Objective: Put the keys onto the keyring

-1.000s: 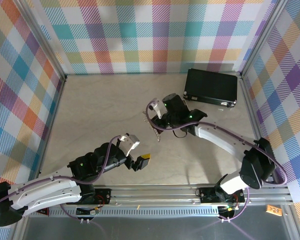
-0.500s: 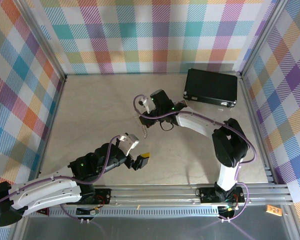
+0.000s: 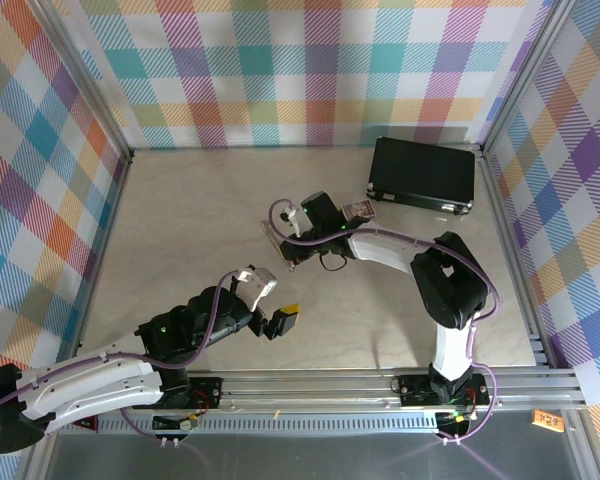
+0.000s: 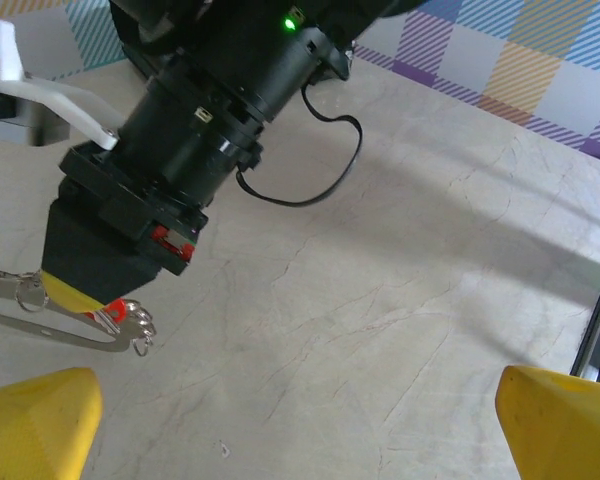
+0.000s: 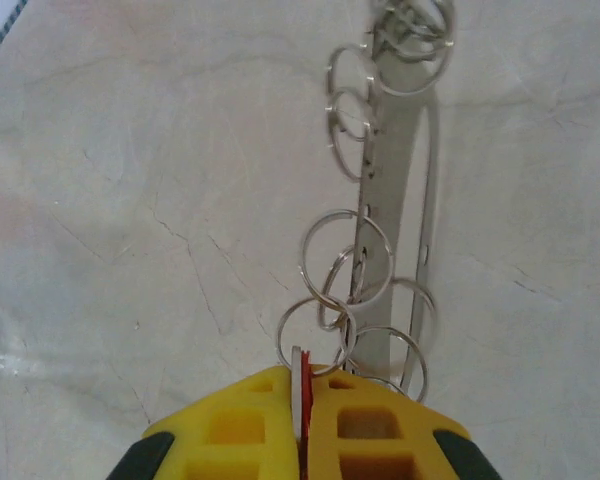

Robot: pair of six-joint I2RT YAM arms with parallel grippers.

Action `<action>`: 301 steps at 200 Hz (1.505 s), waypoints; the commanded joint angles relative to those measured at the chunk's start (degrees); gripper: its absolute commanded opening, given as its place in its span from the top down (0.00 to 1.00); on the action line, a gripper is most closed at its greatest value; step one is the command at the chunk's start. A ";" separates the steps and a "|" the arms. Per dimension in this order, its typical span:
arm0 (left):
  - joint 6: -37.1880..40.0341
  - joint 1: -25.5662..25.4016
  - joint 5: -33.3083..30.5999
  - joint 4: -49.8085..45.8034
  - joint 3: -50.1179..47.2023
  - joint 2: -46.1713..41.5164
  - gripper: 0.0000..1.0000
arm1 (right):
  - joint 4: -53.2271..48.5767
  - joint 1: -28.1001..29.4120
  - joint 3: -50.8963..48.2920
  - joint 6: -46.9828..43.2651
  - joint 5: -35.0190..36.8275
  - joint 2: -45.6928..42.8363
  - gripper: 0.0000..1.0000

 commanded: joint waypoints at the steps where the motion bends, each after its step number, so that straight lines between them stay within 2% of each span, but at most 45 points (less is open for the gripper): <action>1: 0.36 0.30 -0.92 1.99 -0.45 0.12 0.00 | 1.65 -0.32 -3.71 1.63 -0.06 -3.53 1.00; 65: 0.40 0.24 -1.06 1.99 -0.35 -0.10 0.00 | 4.62 -0.32 -13.28 4.36 -0.80 -8.59 1.00; 102: 0.49 0.32 -1.40 1.81 -0.67 -0.78 0.00 | 7.24 -0.24 -18.70 7.19 -3.97 -10.25 1.00; 173: 0.37 0.56 -1.83 2.84 -1.07 -0.29 0.00 | 6.20 -0.07 -28.48 9.31 -4.06 -15.42 1.00; 215: 0.11 0.78 -2.15 4.74 -1.09 1.18 0.00 | 4.44 0.55 -33.51 10.60 -2.38 -19.48 0.85; 274: -1.10 1.13 -4.53 7.29 -1.91 2.37 0.00 | 0.15 1.61 -38.68 12.23 3.27 -28.22 0.74; 292: -2.09 1.40 -6.04 8.89 -2.79 2.03 0.00 | -2.21 1.71 -39.59 12.32 6.05 -32.64 0.68; 301: -2.46 1.57 -6.92 9.63 -3.14 1.87 0.00 | -3.80 1.79 -39.67 12.00 7.58 -34.79 0.61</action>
